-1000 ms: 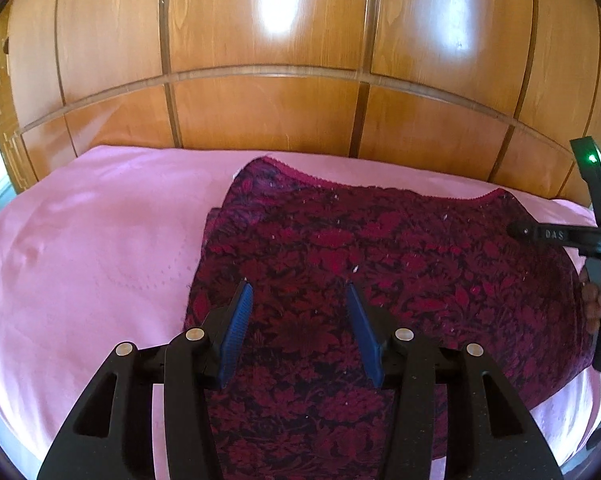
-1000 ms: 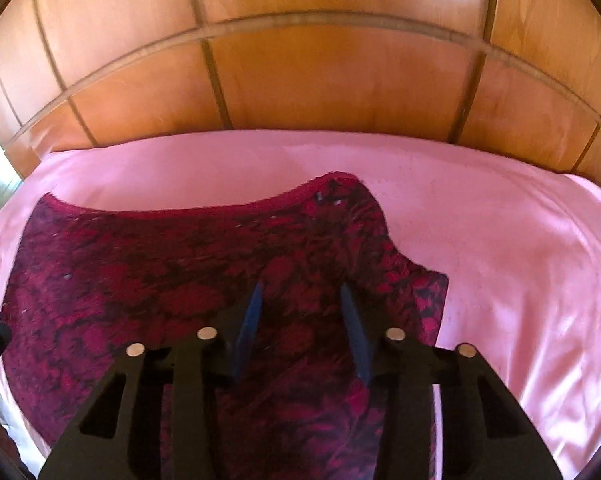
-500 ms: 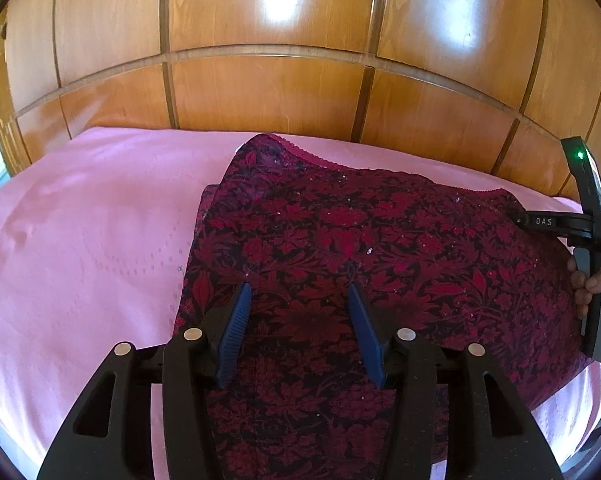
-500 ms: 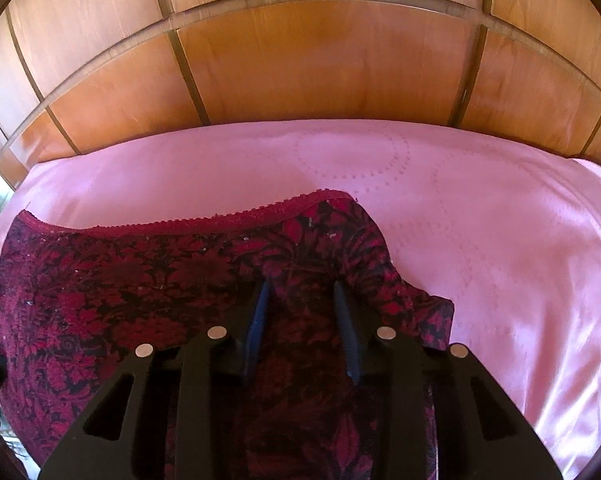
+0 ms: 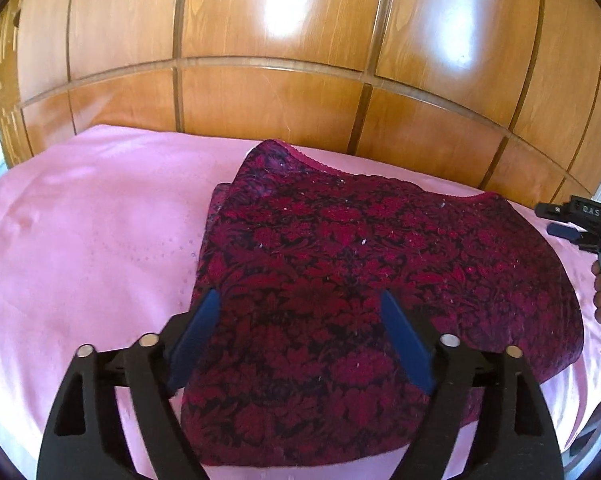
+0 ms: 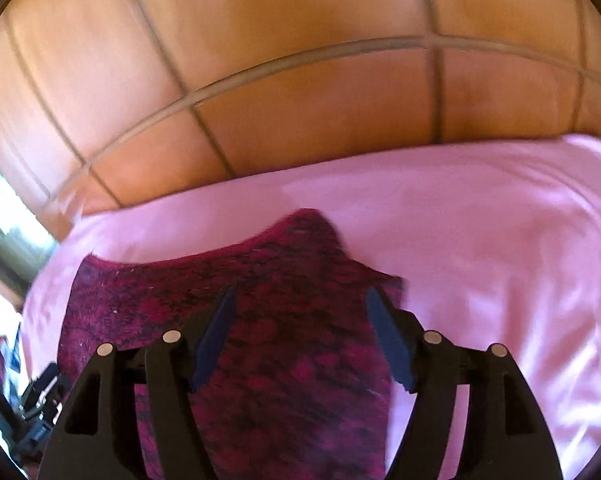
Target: Fold small clothes
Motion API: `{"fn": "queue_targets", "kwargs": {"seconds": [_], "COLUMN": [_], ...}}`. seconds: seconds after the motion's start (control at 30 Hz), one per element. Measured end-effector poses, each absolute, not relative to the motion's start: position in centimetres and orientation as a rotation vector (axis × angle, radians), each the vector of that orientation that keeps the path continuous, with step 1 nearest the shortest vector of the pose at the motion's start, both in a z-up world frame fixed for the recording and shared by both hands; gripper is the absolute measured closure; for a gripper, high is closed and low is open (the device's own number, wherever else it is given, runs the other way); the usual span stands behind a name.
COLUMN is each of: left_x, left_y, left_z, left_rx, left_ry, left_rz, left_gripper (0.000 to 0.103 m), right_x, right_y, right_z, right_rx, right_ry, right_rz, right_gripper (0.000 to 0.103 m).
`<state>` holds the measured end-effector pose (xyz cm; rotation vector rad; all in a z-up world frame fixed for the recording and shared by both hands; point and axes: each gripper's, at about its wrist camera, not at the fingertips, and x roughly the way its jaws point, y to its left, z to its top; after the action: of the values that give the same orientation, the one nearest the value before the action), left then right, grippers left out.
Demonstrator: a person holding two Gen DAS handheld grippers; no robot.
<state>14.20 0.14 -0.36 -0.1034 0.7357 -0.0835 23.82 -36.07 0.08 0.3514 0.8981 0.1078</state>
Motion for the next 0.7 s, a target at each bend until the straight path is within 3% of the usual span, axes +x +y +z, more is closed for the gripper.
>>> {"fn": "queue_targets", "kwargs": {"seconds": [0.2, 0.33, 0.5, 0.57, 0.63, 0.7], "left_x": [13.4, 13.1, 12.4, 12.5, 12.9, 13.5], "left_y": [0.4, 0.2, -1.1, -2.1, -3.4, -4.9], "left_z": [-0.5, -0.1, 0.7, 1.0, 1.3, 1.5], "left_rx": [-0.166, -0.175, -0.127, -0.108, -0.080, -0.048], "left_ry": [0.775, 0.784, 0.752, 0.743, 0.731, 0.726], "left_rz": [-0.158, -0.170, -0.184, -0.211, -0.245, -0.283], "left_gripper": [0.016, 0.016, 0.016, 0.016, 0.019, 0.023], "right_x": [21.1, 19.1, 17.4, 17.3, 17.1, 16.8], "right_y": [-40.3, -40.5, -40.0, -39.1, -38.7, -39.0], "right_z": [-3.3, -3.9, -3.1, -3.5, -3.9, -4.3], "right_rx": [0.516, 0.517, 0.517, 0.492, 0.457, 0.490], "right_ry": [0.967, 0.956, 0.914, 0.945, 0.963, 0.962], "right_rz": [0.112, 0.117, 0.136, 0.172, 0.147, 0.148], "right_gripper": [0.035, 0.046, 0.047, 0.046, 0.033, 0.033]}}
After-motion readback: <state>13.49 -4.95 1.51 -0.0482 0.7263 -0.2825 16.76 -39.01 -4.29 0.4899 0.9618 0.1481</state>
